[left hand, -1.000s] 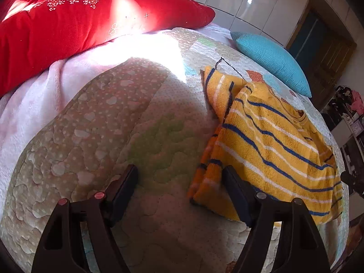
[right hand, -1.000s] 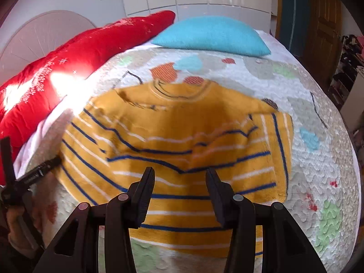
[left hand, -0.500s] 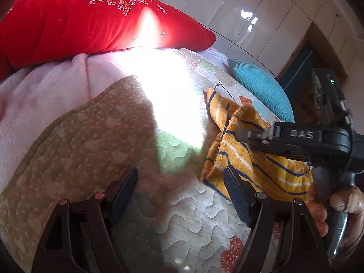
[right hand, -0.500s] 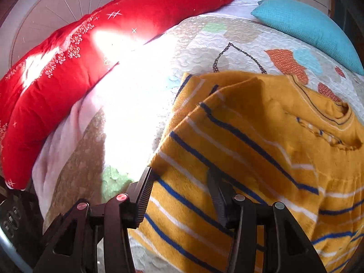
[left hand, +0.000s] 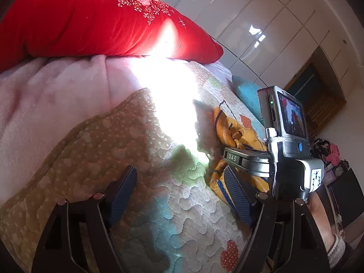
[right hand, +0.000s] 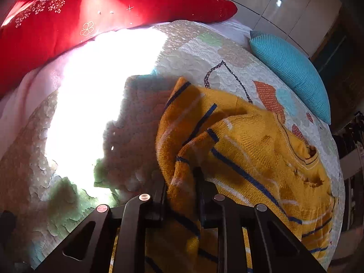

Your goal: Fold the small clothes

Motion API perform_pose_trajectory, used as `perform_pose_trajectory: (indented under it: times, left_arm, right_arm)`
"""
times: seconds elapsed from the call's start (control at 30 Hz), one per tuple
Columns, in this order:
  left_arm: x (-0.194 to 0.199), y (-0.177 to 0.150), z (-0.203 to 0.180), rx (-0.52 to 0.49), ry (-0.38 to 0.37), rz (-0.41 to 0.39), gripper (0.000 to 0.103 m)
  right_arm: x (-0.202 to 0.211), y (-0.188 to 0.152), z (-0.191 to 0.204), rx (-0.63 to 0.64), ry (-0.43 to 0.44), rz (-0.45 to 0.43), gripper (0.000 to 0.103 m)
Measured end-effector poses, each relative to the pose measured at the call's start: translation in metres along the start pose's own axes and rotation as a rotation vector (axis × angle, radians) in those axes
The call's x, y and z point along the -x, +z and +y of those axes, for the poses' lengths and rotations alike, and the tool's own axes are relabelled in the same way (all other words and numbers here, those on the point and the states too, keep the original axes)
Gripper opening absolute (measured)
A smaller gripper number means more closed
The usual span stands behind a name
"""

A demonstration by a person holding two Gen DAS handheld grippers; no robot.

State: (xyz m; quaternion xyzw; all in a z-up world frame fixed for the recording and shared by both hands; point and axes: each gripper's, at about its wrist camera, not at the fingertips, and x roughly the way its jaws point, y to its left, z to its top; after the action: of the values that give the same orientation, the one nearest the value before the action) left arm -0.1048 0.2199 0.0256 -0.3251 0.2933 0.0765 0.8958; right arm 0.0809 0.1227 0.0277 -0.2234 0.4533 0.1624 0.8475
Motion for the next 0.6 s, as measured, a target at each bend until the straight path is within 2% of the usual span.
perform_pose_trajectory:
  times: [0.13, 0.3, 0.47, 0.6]
  left_arm:
    - [0.006, -0.003, -0.007, -0.026, 0.009, -0.037, 0.078]
    - [0.011, -0.011, -0.024, -0.068, 0.005, -0.053, 0.078]
    - [0.006, -0.020, -0.058, -0.116, -0.028, 0.006, 0.079]
    - [0.000, -0.037, -0.095, -0.214, -0.048, 0.068, 0.079]
  right_arm:
    - [0.031, -0.001, -0.047, -0.137, 0.136, -0.059, 0.017]
    - [0.079, -0.021, -0.158, -0.348, 0.224, -0.171, 0.016]
    - [0.091, -0.079, -0.278, -0.554, 0.219, -0.212, 0.016]
    - [0.069, -0.139, -0.339, -0.685, 0.214, -0.176, 0.016]
